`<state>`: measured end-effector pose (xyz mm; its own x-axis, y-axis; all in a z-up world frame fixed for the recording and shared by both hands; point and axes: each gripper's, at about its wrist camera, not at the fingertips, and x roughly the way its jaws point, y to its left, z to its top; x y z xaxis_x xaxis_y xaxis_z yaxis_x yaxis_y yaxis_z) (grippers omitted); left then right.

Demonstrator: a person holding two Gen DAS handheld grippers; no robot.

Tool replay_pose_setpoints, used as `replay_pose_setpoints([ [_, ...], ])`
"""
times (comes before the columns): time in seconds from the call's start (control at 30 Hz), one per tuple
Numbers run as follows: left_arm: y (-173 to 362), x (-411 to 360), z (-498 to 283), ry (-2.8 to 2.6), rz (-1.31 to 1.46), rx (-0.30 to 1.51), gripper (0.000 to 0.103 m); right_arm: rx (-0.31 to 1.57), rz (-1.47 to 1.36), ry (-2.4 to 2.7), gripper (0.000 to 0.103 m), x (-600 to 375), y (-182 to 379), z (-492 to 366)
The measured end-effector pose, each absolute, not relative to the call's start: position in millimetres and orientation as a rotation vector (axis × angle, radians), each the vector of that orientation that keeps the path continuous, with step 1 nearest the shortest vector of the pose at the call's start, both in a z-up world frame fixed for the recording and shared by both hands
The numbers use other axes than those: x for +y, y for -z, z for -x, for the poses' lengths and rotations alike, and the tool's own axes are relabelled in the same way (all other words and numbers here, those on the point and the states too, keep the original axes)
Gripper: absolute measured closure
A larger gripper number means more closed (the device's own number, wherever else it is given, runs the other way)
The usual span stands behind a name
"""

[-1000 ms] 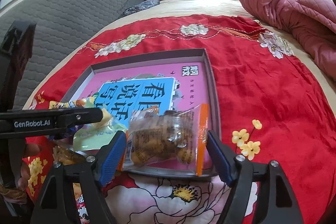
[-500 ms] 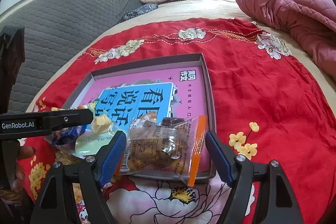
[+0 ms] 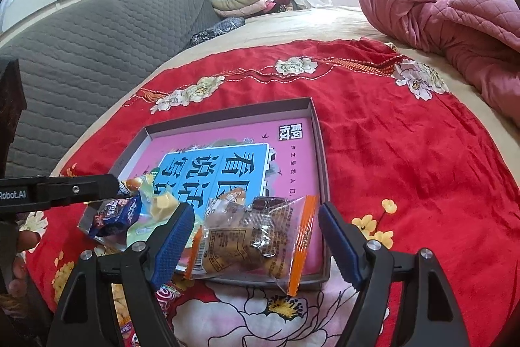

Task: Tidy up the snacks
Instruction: 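Open the right tool to drop the clear cookie bag while the left tool releases the green packet, then withdraw both open tools from the tray toward the remaining snacks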

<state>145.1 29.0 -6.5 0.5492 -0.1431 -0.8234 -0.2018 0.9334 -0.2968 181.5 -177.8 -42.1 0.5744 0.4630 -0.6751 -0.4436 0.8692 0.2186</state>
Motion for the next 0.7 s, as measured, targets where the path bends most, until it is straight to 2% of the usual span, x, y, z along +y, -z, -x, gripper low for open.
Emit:
replay_pose_setpoints([
  [0.7,-1,36,-118,-0.045,0.381,1.013,0.042,0.711,-0.056,-0.626,0.021,-181,20,-164],
])
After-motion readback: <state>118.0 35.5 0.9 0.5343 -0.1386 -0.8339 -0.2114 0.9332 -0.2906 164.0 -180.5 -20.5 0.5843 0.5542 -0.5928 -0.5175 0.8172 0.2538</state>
